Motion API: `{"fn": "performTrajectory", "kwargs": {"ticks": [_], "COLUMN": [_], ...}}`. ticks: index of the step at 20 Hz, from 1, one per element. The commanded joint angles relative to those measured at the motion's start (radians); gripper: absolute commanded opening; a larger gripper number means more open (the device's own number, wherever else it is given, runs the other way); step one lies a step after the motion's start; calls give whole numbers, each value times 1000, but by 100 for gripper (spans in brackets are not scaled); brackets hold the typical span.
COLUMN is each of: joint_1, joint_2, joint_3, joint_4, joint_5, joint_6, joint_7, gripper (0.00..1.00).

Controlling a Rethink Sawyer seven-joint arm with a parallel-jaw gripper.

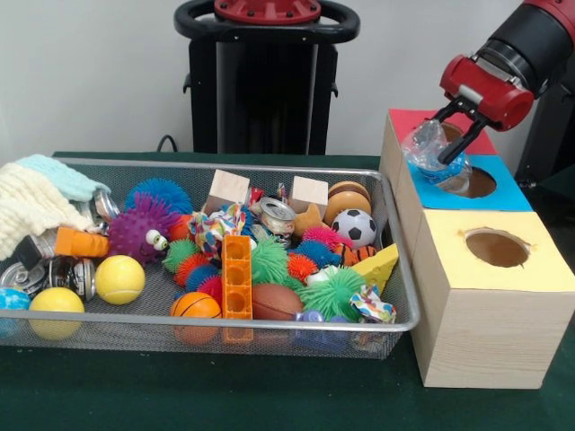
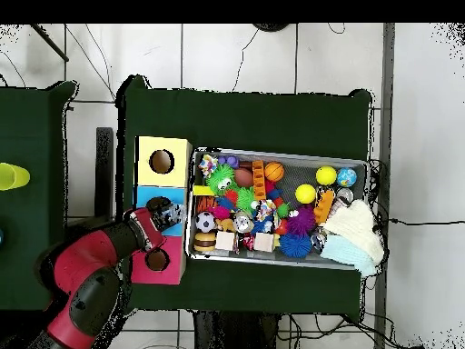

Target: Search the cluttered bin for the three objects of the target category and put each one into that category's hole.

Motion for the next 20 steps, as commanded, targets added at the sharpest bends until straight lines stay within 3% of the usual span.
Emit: {"fn": "performTrajectory", "kwargs": {"ticks": [1, 20], "joint_1": [-4, -9], "joint_2": [60, -10], "joint_3": [122, 191], "joint_4": [-125, -102], "joint_5": [43, 33], "joint_6": [-18, -41], "joint_7": [314, 232], "gripper": [0, 0]}}
